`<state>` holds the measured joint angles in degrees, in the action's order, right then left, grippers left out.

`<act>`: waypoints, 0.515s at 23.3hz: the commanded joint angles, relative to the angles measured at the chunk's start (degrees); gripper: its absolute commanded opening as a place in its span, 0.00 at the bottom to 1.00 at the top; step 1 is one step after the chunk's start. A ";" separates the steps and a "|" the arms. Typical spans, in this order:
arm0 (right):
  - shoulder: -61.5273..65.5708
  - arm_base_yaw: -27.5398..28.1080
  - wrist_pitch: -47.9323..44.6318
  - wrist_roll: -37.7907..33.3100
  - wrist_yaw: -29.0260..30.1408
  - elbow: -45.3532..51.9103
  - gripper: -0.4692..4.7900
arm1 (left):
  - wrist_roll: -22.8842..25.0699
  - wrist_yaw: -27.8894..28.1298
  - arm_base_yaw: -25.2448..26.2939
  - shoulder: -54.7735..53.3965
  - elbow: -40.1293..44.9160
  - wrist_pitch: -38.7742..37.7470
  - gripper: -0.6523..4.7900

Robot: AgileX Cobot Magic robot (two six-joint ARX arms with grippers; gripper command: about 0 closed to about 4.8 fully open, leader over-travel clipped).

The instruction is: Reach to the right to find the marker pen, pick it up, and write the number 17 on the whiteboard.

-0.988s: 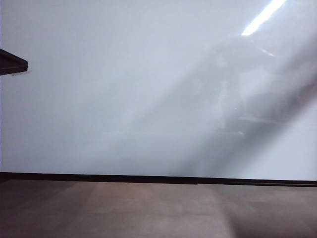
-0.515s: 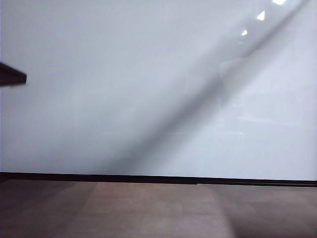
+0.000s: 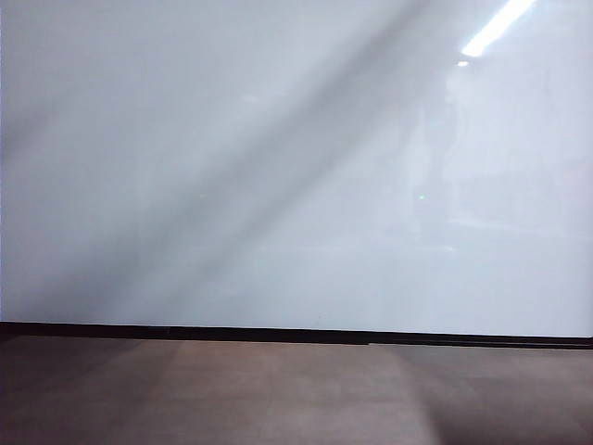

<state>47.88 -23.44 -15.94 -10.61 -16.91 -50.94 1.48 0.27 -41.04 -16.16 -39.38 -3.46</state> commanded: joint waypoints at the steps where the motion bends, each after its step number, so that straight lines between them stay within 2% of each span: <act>1: 6.08 -7.52 -8.35 5.46 -8.26 -2.71 0.08 | 0.02 0.13 0.11 -4.85 -5.46 4.09 0.11; 5: 15.58 -11.10 -9.33 5.16 -8.96 -9.33 0.08 | 0.04 0.92 0.11 -9.07 -9.86 4.76 0.11; 12: 26.05 -11.74 -10.43 4.26 -7.76 -19.23 0.08 | 0.04 1.07 0.11 -10.32 -10.69 3.28 0.11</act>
<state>73.36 -35.16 -25.04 -6.31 -25.28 -68.79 1.48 1.26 -41.06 -26.30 -49.74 0.03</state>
